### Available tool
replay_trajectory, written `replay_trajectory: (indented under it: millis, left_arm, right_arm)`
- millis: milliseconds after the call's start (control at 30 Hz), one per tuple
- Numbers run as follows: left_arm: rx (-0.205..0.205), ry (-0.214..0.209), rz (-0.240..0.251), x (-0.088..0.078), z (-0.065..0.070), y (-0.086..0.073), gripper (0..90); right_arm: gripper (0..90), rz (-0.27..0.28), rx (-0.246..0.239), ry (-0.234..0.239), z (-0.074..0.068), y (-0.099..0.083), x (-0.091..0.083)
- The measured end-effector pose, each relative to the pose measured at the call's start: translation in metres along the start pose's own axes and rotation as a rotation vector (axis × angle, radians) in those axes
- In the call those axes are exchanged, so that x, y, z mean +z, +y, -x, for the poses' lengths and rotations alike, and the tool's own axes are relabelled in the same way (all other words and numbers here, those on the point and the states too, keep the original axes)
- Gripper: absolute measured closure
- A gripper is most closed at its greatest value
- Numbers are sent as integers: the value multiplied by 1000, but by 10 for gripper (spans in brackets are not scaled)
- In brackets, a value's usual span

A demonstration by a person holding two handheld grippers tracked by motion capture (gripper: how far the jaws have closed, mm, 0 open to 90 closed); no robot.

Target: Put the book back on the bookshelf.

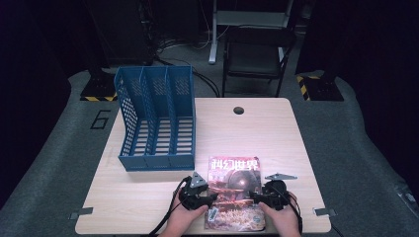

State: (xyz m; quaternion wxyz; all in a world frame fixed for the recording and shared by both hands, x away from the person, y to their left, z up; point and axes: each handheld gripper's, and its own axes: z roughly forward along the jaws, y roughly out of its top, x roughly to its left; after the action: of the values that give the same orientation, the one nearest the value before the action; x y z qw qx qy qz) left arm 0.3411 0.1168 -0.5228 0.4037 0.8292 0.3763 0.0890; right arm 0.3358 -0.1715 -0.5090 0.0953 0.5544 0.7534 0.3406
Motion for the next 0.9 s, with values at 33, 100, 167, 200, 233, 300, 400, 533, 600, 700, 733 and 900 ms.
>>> replay_trajectory:
  millis: [33, 100, 167, 200, 233, 300, 400, 533, 600, 700, 733, 900]
  left_arm:
    - [-2, 0, 4, 0, 0, -1, 466]
    - [-13, -2, 6, 0, 2, -1, 466]
    - [-10, 4, 20, 0, 2, -2, 467]
    - [-17, 3, 23, 1, 2, -2, 467]
    - [-15, 0, 19, 0, 3, -3, 467]
    - [-13, 4, 16, 0, 3, -3, 467]
    - [-24, 7, 33, 1, 5, -4, 467]
    - [-21, 12, 34, 1, 5, -4, 467]
    - [-19, 10, 20, 0, 4, -3, 467]
    - [-21, 15, 23, 1, 5, -2, 467]
    - [-18, 17, 19, 1, 6, -2, 467]
    - [3, 32, 23, 1, 7, -3, 465]
  right_arm:
    - [425, 0, 0, 0, 0, 0, 0]
    - [424, 19, 31, 10, 3, -1, 1]
    - [414, 43, 54, 13, 5, -1, 2]
    - [415, 53, 78, 16, 7, -1, 2]
    - [418, 56, 79, 20, 7, -1, 2]
    - [418, 62, 74, 10, 5, -2, 3]
    - [413, 62, 77, 1, 4, -2, 3]
    - [405, 68, 107, 17, 5, 0, 4]
    - [407, 78, 142, 51, 11, 0, 4]
    - [408, 84, 162, 75, 15, 0, 3]
    - [414, 86, 194, 95, 17, -1, 3]
    - [421, 94, 187, 91, 17, 0, 1]
